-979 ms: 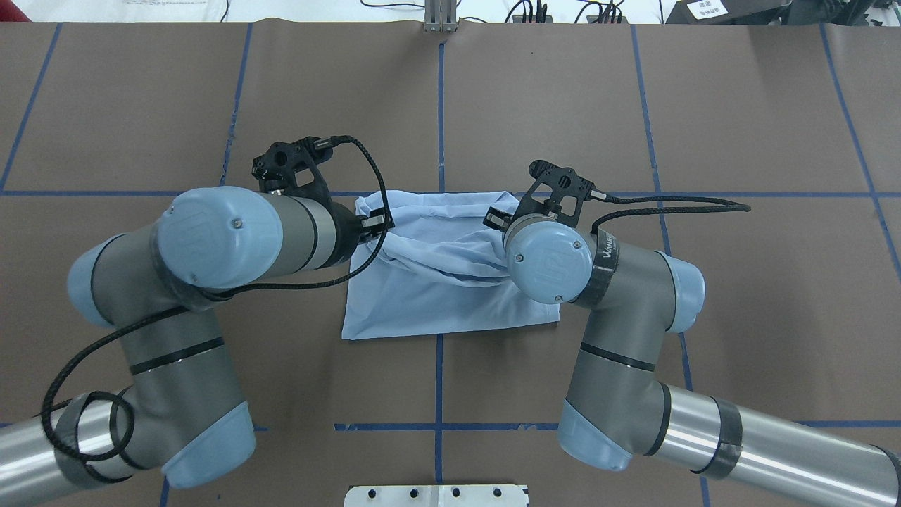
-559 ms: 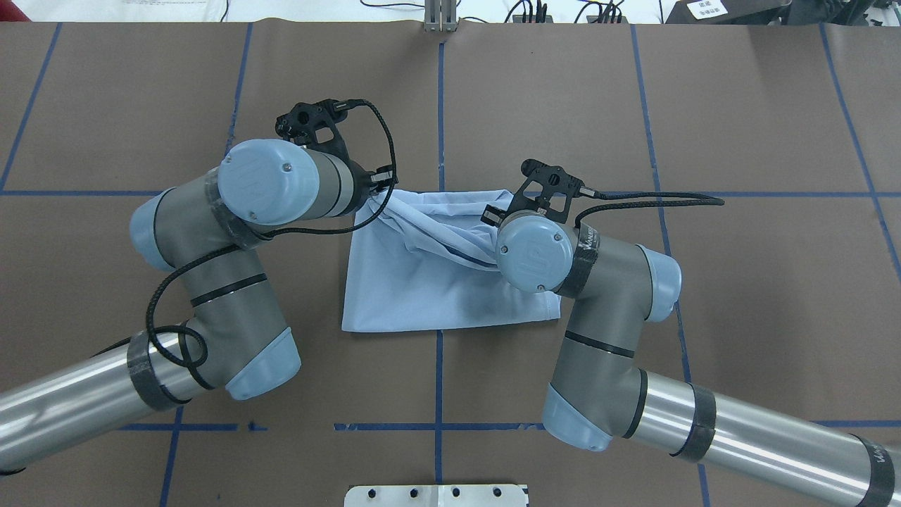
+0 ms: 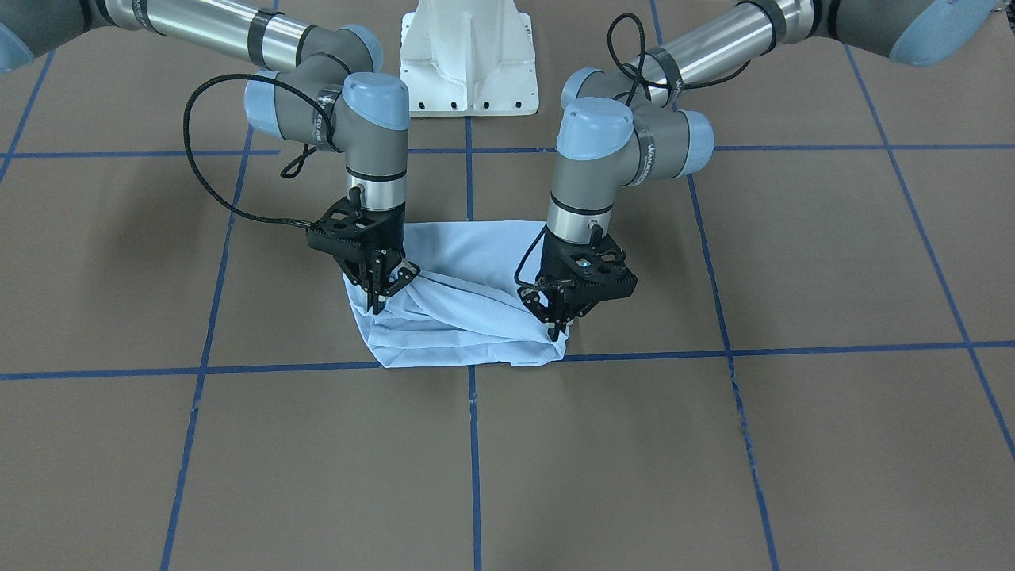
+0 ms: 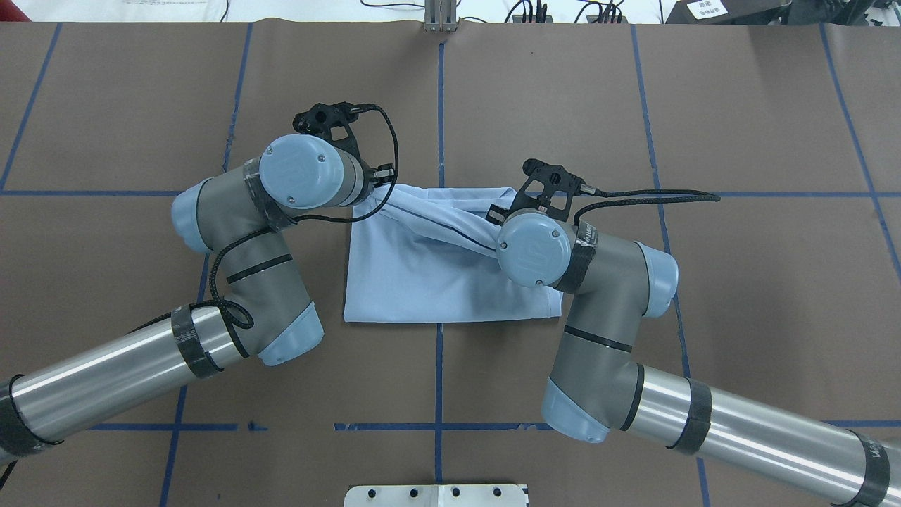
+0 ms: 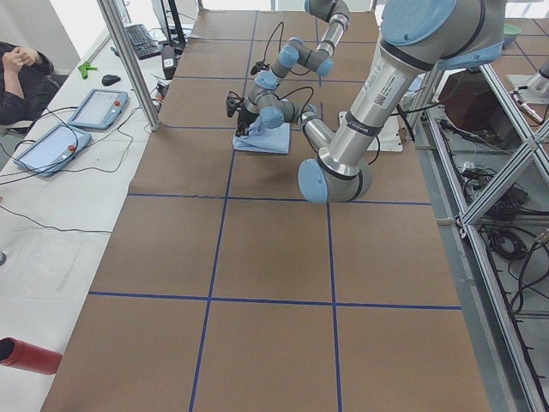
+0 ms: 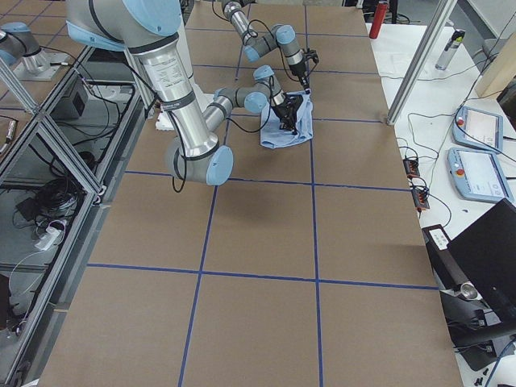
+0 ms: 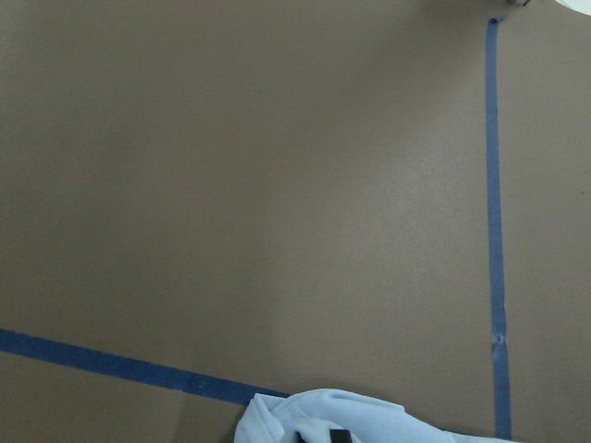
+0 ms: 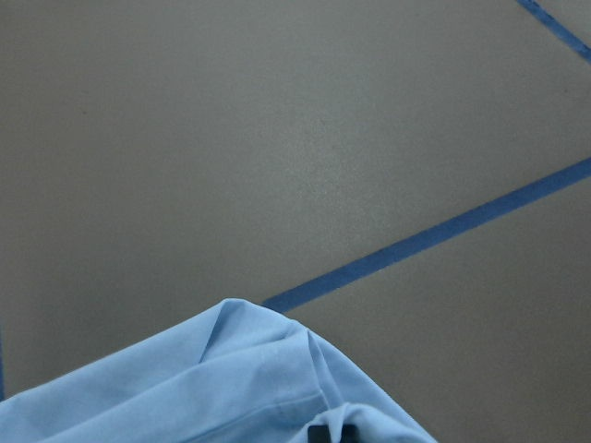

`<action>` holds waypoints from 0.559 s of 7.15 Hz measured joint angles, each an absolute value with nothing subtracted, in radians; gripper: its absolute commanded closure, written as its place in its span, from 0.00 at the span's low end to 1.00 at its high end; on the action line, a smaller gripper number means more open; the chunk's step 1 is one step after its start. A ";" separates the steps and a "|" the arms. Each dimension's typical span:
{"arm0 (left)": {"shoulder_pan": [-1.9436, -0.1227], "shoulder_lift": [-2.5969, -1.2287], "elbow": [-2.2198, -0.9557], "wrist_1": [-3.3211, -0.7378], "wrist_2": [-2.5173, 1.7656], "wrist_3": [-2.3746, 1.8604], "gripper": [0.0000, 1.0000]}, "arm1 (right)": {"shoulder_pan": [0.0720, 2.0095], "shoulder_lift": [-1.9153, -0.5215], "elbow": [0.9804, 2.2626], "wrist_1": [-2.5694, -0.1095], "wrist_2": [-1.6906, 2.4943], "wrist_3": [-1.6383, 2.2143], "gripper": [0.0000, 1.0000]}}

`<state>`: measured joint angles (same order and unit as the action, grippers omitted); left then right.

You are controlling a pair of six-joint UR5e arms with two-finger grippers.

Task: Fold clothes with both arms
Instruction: 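Lay the folded edge down at the far edge with both grippers, then release and move the right gripper over the folded shirt's middle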

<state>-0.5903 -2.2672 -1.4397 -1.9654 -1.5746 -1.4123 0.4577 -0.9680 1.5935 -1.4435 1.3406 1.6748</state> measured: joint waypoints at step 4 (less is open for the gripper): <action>-0.605 -2.191 -1.505 -2.081 -1.625 -1.307 0.00 | 0.515 -0.915 1.598 -1.443 1.395 1.580 0.00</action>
